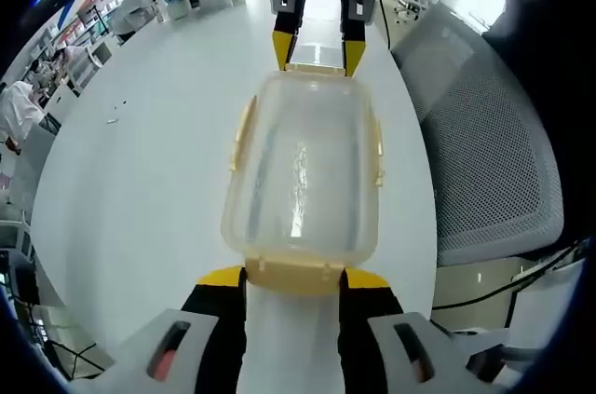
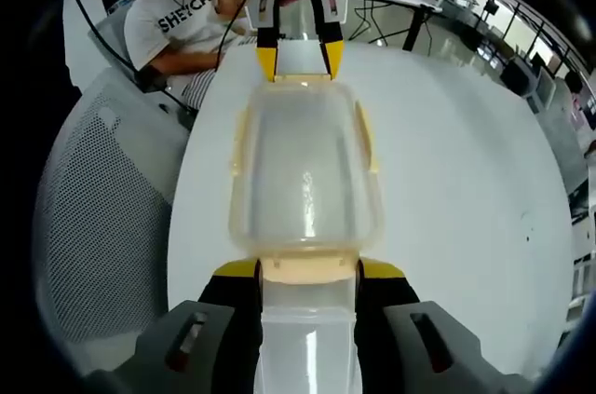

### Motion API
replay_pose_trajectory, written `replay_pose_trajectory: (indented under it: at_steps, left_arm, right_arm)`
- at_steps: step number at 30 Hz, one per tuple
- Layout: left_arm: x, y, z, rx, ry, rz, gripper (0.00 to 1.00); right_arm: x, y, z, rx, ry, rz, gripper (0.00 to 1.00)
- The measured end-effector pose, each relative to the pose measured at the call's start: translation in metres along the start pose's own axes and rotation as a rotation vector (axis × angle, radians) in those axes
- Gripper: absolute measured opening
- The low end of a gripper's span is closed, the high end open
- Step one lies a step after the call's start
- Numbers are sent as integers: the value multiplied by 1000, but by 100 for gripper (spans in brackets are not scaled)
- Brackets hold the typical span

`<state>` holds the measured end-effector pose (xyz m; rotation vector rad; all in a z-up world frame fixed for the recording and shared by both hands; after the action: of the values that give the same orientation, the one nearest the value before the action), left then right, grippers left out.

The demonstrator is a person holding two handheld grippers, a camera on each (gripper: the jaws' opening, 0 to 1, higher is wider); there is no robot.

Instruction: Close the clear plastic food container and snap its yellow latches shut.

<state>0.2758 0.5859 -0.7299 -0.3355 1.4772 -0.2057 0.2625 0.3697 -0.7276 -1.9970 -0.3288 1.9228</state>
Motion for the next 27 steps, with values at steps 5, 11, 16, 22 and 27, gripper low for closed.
replay_pose_trajectory:
  at_steps: [5,11,16,22,27]
  left_arm:
    - [0,-6,-2,-4,4,0,33]
    - [3,-13,-2,-11,9,-10,33]
    - [6,-19,-1,-17,14,-4,33]
    - [11,-34,-1,-16,11,-11,33]
    - [15,-43,-2,-16,17,-8,33]
  right_arm:
    - [-2,5,0,-4,-4,8,34]
    - [-5,14,-2,-2,-7,6,34]
    - [-9,19,-4,-5,-11,7,34]
    - [-14,31,-6,-1,-9,20,34]
    - [-20,40,-7,0,-7,20,34]
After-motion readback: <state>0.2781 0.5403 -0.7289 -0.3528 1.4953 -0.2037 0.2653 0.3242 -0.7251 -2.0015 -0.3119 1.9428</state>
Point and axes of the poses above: the point that each gripper's makers call its tool centre point, and the gripper's own axes: x roughly forward along the fingers, z roughly to its left, y roughly out of its underside, the point moved 6 cm from there along -x, roughly backward along the fingers, and after that the axes turned 4 degrees about z, right-handed, at the moved point
